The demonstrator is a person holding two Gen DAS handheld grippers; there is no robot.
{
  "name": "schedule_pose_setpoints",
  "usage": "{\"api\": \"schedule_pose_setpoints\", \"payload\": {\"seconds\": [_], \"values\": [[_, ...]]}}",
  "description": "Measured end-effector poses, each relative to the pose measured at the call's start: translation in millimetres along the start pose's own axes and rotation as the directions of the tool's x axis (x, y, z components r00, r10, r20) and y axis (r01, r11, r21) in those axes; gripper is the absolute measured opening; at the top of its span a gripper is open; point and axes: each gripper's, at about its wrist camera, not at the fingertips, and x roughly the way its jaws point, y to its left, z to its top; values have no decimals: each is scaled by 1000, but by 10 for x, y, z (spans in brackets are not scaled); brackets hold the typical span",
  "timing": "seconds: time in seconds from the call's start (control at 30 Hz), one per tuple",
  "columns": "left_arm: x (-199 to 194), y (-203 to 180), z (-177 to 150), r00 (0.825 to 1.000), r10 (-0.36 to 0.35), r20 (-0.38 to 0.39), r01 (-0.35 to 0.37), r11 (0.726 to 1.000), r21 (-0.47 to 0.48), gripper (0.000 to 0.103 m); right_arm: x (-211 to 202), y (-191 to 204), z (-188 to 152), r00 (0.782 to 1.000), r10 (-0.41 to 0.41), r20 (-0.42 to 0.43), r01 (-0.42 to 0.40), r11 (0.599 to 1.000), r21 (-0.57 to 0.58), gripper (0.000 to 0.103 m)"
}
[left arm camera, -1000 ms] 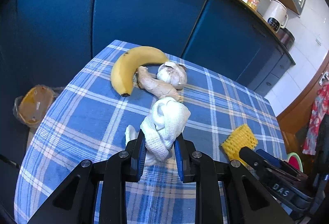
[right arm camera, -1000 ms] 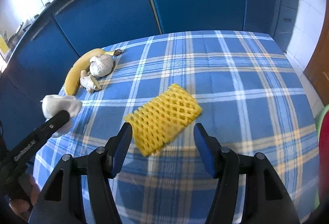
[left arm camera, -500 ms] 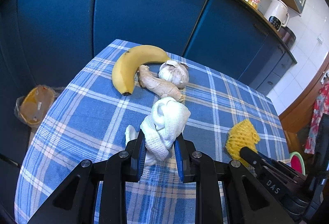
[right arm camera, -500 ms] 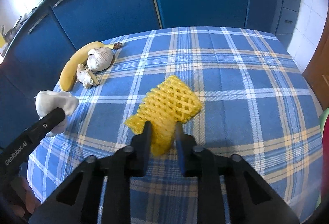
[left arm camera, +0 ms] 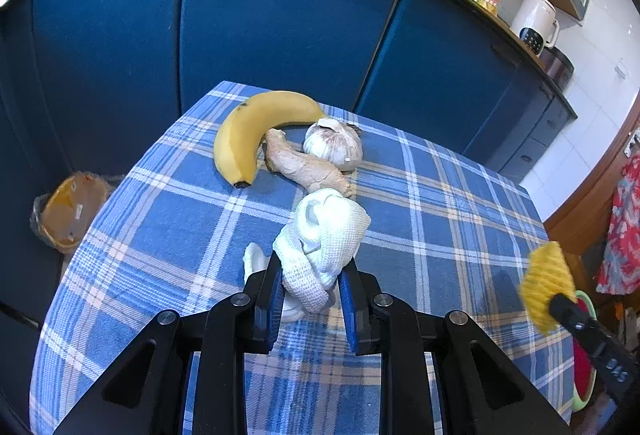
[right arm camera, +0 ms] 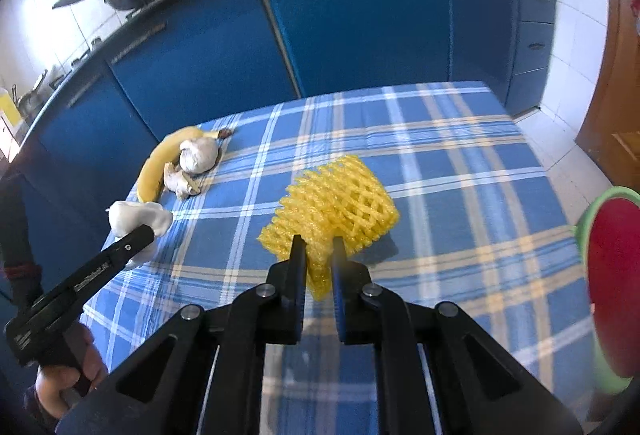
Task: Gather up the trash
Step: 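Carry the white cloth and yellow foam net with both tools over the bucket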
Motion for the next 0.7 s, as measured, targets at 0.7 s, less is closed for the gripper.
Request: {"api": "schedule_pose_setpoints", "payload": {"seconds": [0.7], "values": [[-309, -735, -206, 998, -62, -2, 61, 983, 176, 25, -876, -930, -282, 992, -86, 96, 69, 984, 163, 14]]}}
